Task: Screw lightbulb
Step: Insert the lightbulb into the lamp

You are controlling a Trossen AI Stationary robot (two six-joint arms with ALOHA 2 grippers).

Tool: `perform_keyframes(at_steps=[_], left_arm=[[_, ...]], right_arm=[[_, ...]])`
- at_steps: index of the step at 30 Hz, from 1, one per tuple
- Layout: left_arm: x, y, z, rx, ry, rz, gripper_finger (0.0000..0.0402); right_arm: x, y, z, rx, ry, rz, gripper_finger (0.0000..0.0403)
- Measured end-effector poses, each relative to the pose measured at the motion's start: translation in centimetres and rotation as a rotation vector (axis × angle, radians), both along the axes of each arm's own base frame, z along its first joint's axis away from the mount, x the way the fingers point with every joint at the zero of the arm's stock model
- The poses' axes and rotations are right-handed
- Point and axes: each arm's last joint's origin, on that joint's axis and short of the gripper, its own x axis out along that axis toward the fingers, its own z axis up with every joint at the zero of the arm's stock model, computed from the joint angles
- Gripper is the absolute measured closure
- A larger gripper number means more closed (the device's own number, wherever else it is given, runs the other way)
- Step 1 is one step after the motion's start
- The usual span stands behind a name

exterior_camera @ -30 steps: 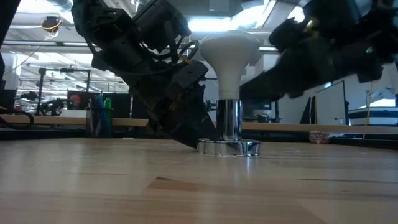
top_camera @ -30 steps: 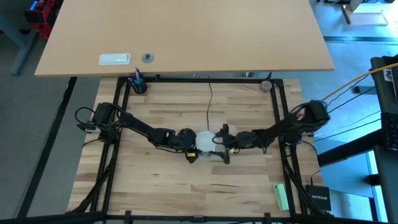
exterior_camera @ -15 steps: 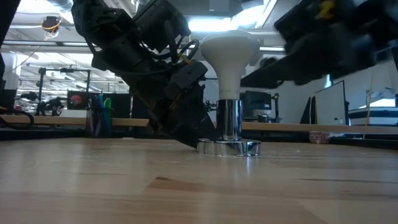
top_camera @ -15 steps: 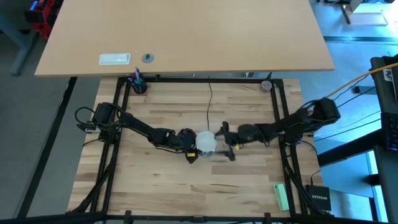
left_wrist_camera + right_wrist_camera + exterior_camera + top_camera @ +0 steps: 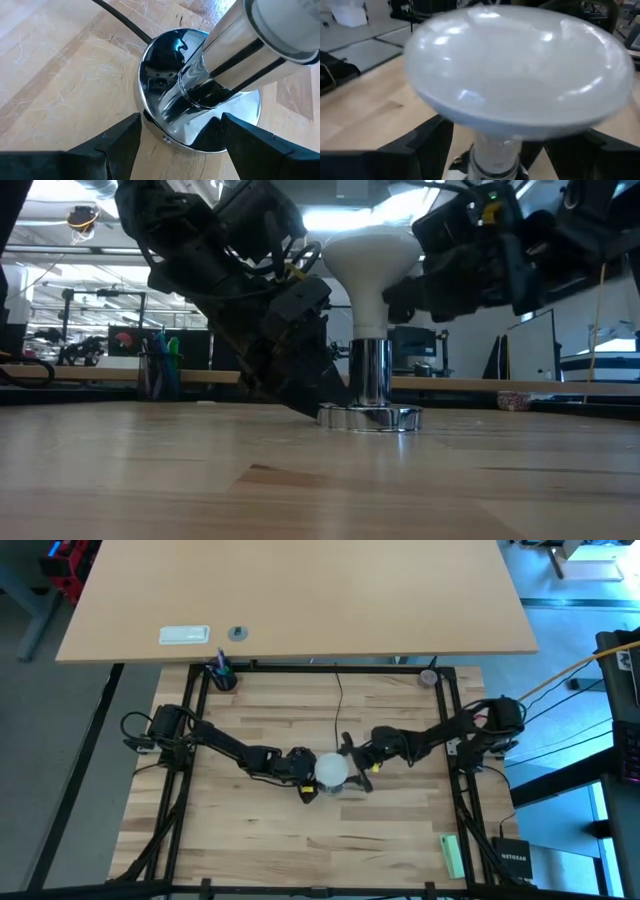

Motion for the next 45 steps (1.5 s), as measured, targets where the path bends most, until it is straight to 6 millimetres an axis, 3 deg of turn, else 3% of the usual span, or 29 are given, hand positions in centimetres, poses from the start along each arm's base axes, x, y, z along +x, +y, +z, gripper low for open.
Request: perform_keyframes(at_steps=[7,13,20,29,36,38,42,45], left_arm=[[0.1,0.2,0.0,-0.003,-0.003,0.004,0.0141],[0.1,0.4,0.1,-0.003,-0.012,0.006,0.0141],[0.1,0.4,0.1,-0.029,-0.021,0.05,0.0141],[0.0,-0.1,0.1,-0.016,-0.037,0.133,0.0141],[0.1,-0.1,0.1,-0.009,-0.044,0.141,0.0141],[0.1,-0.1,0.1,-0.006,-0.044,0.137,0.0141],[0.1,-0.1,0.1,-0.002,-0.042,0.127,0.0141],[0.1,-0.1,0.3,0.009,-0.041,0.103,0.0141]], right_arm=[[0.7,-0.2,-0.4,0.009,0.02,0.06,0.0154],[0.7,-0.3,-0.6,-0.001,0.038,0.009,0.0252],[0.7,0.6,-0.7,0.027,0.089,-0.118,0.0252],[0.1,4.9,-1.1,-0.004,0.1,-0.564,0.0252],[-0.3,6.0,-1.1,-0.028,0.083,-0.618,0.0252],[-0.3,6.0,-0.9,-0.028,0.083,-0.607,0.0238],[-0.7,5.8,-0.6,-0.054,0.101,-0.588,0.0137],[-1.1,5.9,1.3,-0.033,0.07,-0.551,0.0074]])
